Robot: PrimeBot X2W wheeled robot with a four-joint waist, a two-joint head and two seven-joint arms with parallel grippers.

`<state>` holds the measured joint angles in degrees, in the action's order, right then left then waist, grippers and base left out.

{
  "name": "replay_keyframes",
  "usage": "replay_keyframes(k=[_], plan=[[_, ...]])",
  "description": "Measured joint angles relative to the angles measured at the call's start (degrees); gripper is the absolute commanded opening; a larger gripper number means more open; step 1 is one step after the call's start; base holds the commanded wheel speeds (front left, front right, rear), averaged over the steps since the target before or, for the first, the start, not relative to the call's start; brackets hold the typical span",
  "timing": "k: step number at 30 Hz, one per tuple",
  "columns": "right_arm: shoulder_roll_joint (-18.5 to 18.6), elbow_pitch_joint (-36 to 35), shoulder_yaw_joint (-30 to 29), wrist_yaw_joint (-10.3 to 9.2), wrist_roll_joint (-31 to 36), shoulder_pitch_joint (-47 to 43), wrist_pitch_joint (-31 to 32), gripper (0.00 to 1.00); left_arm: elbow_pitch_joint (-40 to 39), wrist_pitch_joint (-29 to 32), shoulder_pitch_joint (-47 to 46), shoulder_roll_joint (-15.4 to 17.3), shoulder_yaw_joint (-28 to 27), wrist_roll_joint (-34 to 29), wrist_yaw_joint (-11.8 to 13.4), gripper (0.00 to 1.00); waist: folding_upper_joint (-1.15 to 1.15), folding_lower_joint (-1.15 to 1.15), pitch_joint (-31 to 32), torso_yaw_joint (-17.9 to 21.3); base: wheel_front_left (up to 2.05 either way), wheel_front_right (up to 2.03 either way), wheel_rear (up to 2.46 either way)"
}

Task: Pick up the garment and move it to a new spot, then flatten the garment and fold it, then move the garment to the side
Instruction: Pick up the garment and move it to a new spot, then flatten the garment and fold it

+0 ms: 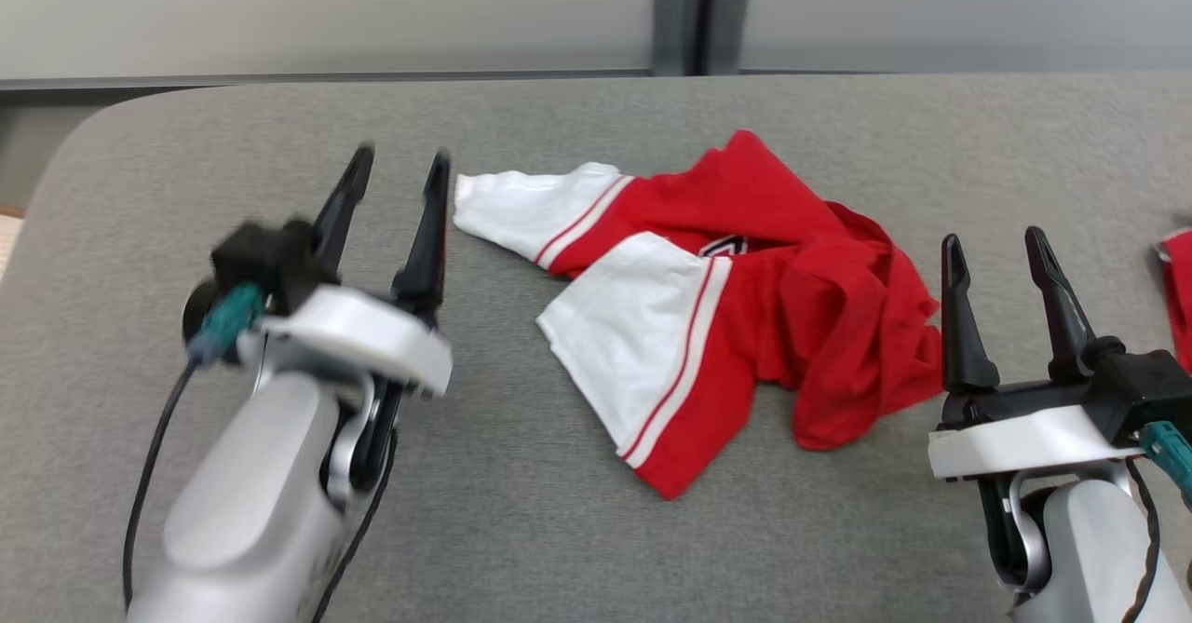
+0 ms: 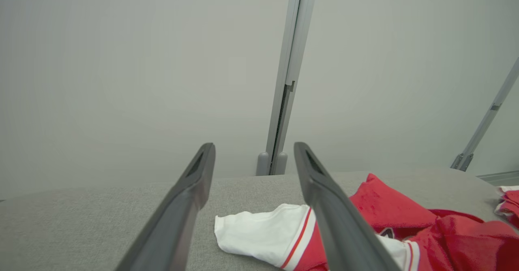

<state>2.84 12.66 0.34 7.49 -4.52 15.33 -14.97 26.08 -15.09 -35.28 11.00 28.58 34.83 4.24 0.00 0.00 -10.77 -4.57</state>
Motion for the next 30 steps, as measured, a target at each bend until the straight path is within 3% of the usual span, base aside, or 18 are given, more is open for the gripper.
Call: replay_keyframes(k=[5,11,16,23,28,30], plan=[[0.38,0.67,0.21,0.01,0.12,-1.74,0.0,1.0,-6.37,0.01,12.15,0.77,-6.21,-3.31,-1.08,1.0,0.0,0.0,1.79,-3.63,0.0,0.0,0.0],[0.55,1.54,1.67,0.02,0.26,-3.99,0.0,1.0,-15.61,0.0,24.04,-4.31,-13.72,-9.14,-4.26,1.0,0.0,0.0,3.67,-6.16,0.0,0.0,0.0],[0.96,1.74,2.18,0.0,-0.02,-4.92,0.0,1.0,-16.51,0.0,27.62,-7.25,-16.9,-11.91,-7.12,1.0,0.0,0.0,3.74,-7.4,0.0,0.0,0.0],[5.21,4.1,12.82,0.0,-3.68,-0.54,1.07,1.0,-14.92,0.0,26.78,-8.08,-17.48,-13.38,-8.73,1.0,0.0,0.0,2.42,-8.21,0.0,0.0,0.0],[9.43,8.25,22.06,0.04,-10.15,6.31,12.11,1.0,-15.17,0.0,26.31,-8.14,-16.16,-10.98,-8.73,1.0,0.0,0.01,0.94,-8.74,0.0,0.0,0.0],[13.18,9.22,26.95,0.05,-12.81,11.64,16.83,1.0,-15.22,0.0,25.42,-8.16,-14.38,-9.78,-8.69,1.0,0.0,0.0,-0.12,-9.49,0.0,0.0,0.0]])
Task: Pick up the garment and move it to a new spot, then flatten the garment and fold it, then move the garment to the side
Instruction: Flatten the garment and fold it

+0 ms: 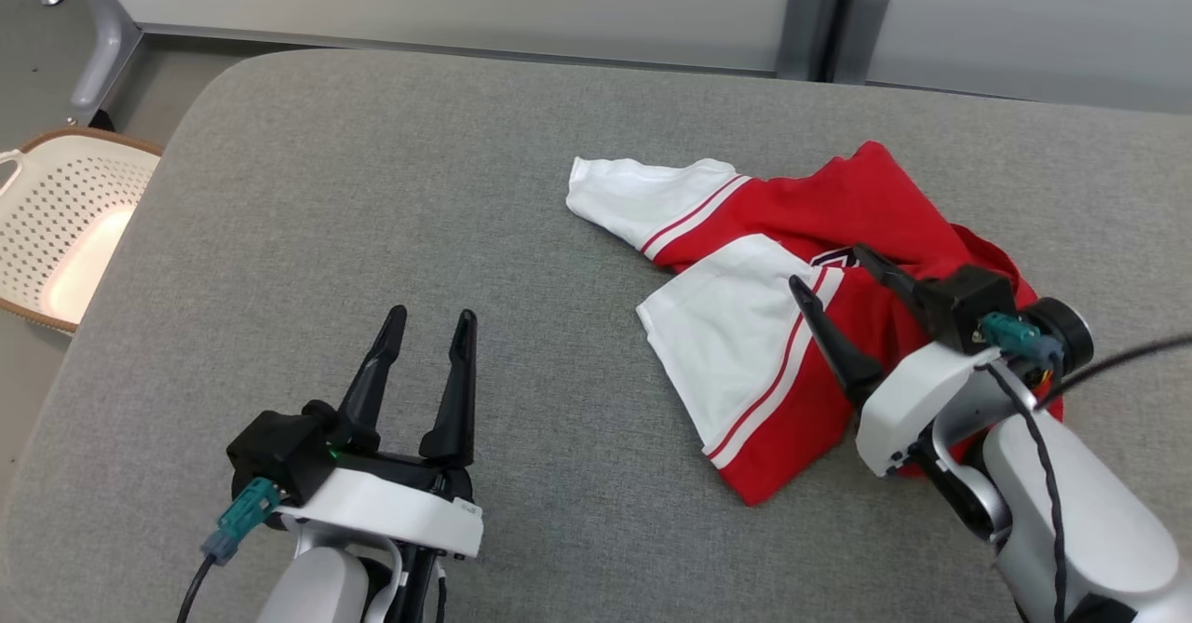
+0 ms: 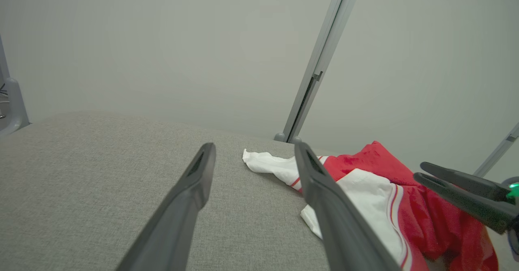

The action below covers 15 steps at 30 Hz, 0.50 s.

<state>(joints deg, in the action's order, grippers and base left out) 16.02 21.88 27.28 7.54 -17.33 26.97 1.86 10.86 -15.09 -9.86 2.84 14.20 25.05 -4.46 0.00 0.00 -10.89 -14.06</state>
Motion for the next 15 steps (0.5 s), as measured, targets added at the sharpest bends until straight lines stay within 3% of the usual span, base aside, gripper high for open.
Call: replay_keyframes(k=[7,14,15], plan=[[5.94,2.45,8.08,-0.04,-9.16,6.14,8.69,1.0,0.19,0.01,-1.27,0.0,4.05,2.92,0.97,1.0,0.0,0.0,-2.01,-3.36,0.0,0.0,0.0],[9.53,3.46,12.55,-0.05,-13.15,9.51,11.16,1.0,0.52,0.01,-2.01,-0.04,5.12,4.12,1.44,1.0,0.0,0.0,-3.41,-5.8,0.0,0.0,0.0],[9.77,3.6,13.16,-0.05,-13.96,9.6,11.45,0.4,0.58,0.01,-2.01,-0.04,5.02,4.3,1.51,1.0,0.0,0.0,-3.48,-6.09,0.0,0.0,0.0]])
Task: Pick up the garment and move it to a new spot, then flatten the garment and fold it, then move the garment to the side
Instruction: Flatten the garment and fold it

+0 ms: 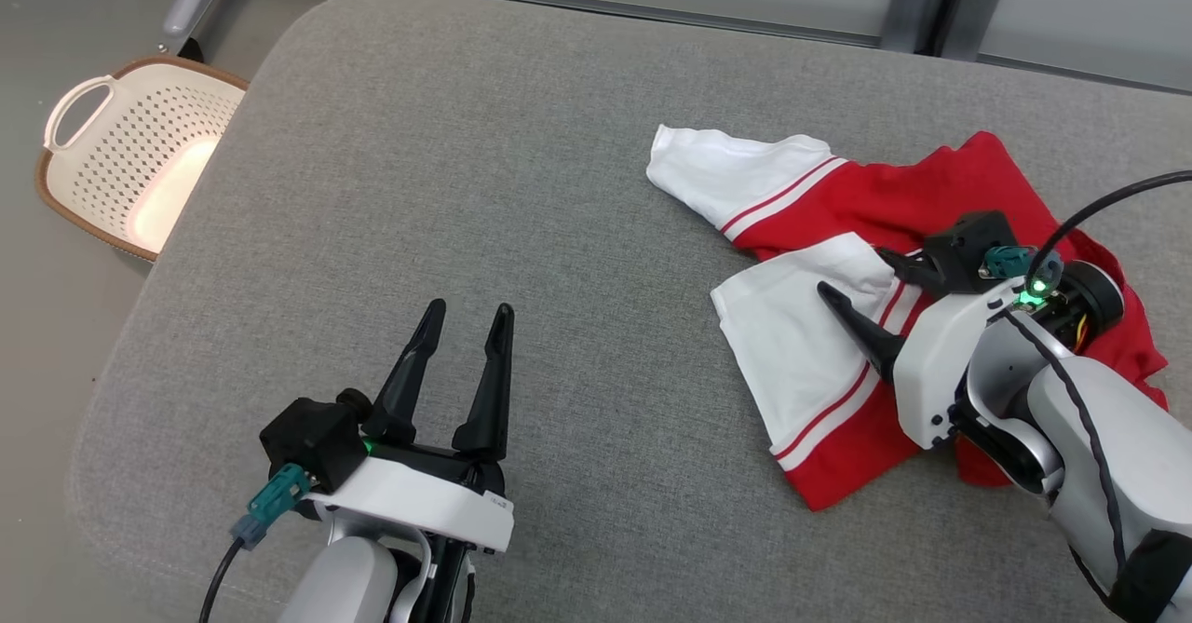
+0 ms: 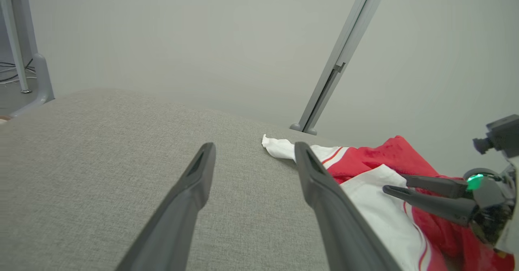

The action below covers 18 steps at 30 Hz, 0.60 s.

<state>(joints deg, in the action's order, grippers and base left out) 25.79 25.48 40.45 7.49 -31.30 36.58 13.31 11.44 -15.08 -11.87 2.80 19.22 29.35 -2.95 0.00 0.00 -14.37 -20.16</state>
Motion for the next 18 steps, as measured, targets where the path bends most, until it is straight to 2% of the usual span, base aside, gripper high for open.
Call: replay_keyframes(k=[1,9,12,18], plan=[[0.27,0.11,0.54,0.0,-0.56,0.17,0.3,0.0,0.02,0.0,0.0,0.05,-0.09,0.0,0.1,1.0,0.0,0.0,-0.03,-0.22,0.0,0.0,0.0],[1.12,-0.25,2.37,0.0,-4.17,1.82,-1.7,0.0,0.77,0.0,0.01,0.01,-0.66,0.35,0.23,1.0,0.0,0.0,0.5,-0.52,0.0,0.0,0.0],[0.32,-0.35,1.76,0.0,-5.45,2.94,-3.18,0.0,1.43,0.0,-0.05,0.02,-1.19,0.85,0.14,1.0,0.0,0.0,0.9,-0.48,0.0,0.0,0.0],[-2.2,0.99,-0.83,0.0,-3.61,9.99,-8.8,0.0,1.75,0.0,-0.27,-0.02,-1.67,0.86,-0.09,1.0,0.0,0.0,2.2,-0.99,0.0,0.0,0.0]])
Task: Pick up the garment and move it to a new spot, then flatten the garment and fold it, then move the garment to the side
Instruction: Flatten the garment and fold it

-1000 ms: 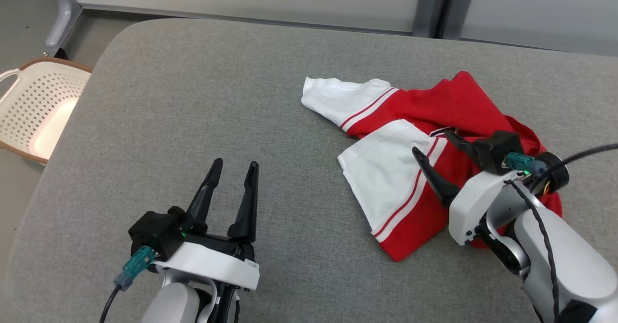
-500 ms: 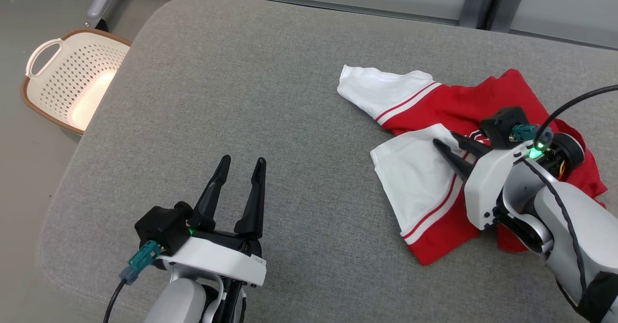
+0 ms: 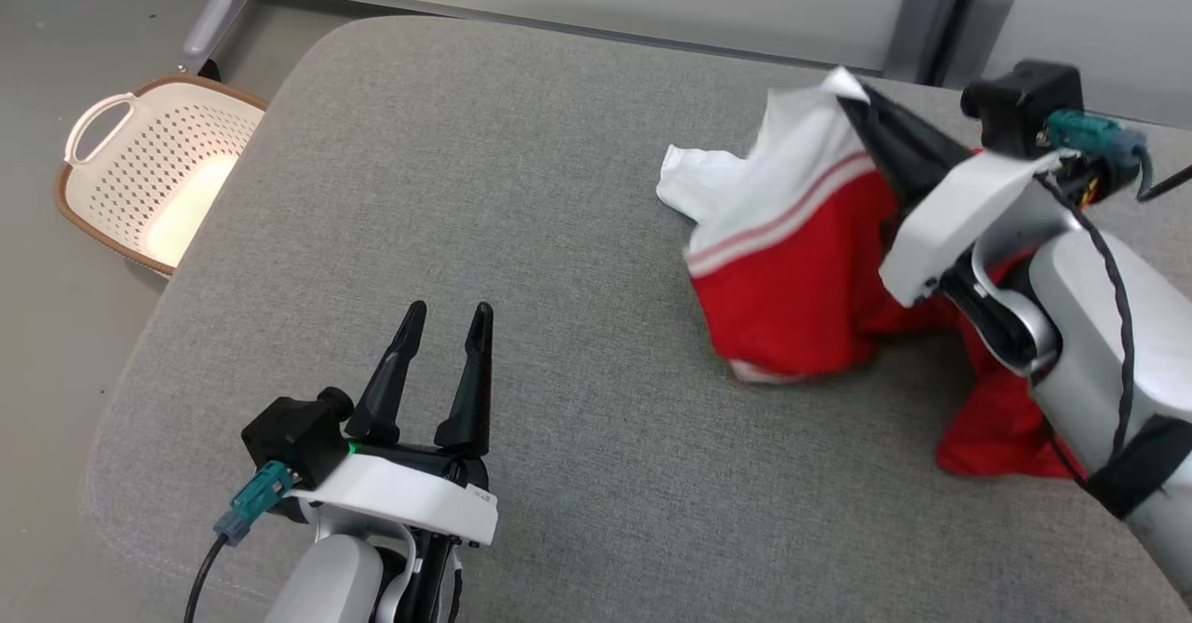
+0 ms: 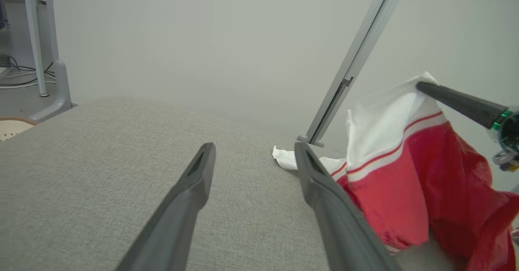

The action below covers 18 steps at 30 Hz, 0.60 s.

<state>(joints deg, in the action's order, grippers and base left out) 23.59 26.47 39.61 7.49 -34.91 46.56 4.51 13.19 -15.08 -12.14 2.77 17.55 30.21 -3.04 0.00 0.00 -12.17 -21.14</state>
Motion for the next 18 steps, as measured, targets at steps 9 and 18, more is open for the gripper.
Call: replay_keyframes(k=[9,18], plan=[[-9.94,3.02,-2.56,0.0,7.43,8.03,-11.72,0.0,-0.37,-0.01,1.24,0.03,-1.53,-0.04,-0.01,1.0,0.0,0.0,2.98,-1.73,0.0,0.0,0.0],[-16.33,7.83,16.61,0.0,6.24,1.16,-9.75,1.0,-0.68,-0.01,2.3,0.02,-0.26,0.04,-0.18,1.0,0.0,0.0,3.46,-3.78,0.0,0.0,0.0]])
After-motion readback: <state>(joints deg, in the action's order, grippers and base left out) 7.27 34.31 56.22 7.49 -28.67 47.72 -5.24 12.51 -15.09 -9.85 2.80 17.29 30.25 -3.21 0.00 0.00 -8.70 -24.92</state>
